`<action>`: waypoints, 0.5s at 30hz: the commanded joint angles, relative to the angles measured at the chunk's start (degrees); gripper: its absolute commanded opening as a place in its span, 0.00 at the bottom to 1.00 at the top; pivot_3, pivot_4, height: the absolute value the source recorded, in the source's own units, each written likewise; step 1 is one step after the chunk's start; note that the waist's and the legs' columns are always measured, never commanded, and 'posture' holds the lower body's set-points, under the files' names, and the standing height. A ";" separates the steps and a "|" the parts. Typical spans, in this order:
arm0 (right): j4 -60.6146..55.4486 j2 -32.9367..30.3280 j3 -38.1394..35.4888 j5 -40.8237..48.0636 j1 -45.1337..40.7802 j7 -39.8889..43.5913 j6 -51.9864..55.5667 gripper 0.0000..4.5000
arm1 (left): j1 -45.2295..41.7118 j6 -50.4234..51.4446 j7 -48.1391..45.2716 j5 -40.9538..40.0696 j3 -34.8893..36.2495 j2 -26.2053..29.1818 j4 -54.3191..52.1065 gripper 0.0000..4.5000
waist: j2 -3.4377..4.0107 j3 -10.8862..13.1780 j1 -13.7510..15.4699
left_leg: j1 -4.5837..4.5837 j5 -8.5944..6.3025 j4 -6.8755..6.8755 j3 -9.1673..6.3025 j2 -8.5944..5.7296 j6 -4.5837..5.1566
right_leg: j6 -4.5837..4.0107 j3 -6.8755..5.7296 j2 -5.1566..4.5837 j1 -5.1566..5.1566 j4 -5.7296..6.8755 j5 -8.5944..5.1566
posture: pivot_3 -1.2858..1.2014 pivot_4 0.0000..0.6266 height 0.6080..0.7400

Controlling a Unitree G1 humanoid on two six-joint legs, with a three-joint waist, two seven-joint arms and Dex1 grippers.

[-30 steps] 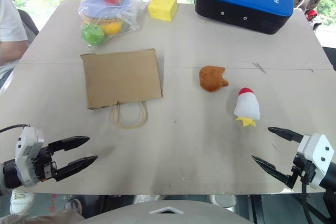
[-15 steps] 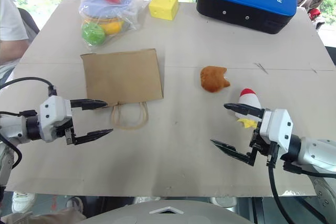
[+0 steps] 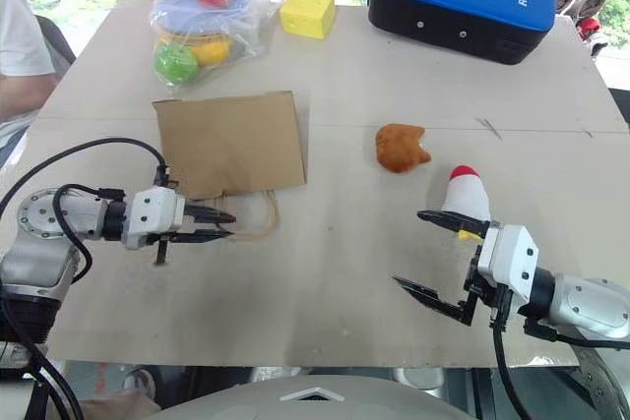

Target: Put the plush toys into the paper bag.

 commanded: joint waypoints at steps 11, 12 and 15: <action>-2.56 3.74 5.56 4.02 -15.71 -19.51 20.37 0.87 | -11.46 62.53 30.90 -52.76 11.66 -8.41 -22.17 0.00 | -0.08 0.07 -0.41 | -0.05 0.00 0.37 -0.40 0.04 0.00 | 0.29 -0.06 -0.07 0.03 0.27 -0.03 | 0.52 0.24 1.00; -1.97 4.88 6.11 5.66 -18.42 -21.18 22.43 0.82 | -12.35 64.18 34.36 -55.56 11.67 -10.01 -23.46 0.00 | -0.09 0.06 -0.65 | -0.04 0.00 0.37 -0.45 0.01 0.00 | 0.23 -0.05 -0.07 0.04 0.28 0.02 | 0.52 0.24 1.00; 0.08 8.55 9.27 7.41 -28.04 -25.44 27.60 0.52 | -13.00 65.78 41.68 -57.61 8.89 -15.70 -27.60 0.00 | -0.08 0.08 -0.81 | -0.02 0.00 0.39 -0.54 -0.02 0.00 | 0.16 -0.04 0.02 0.07 0.35 0.08 | 0.52 0.24 1.00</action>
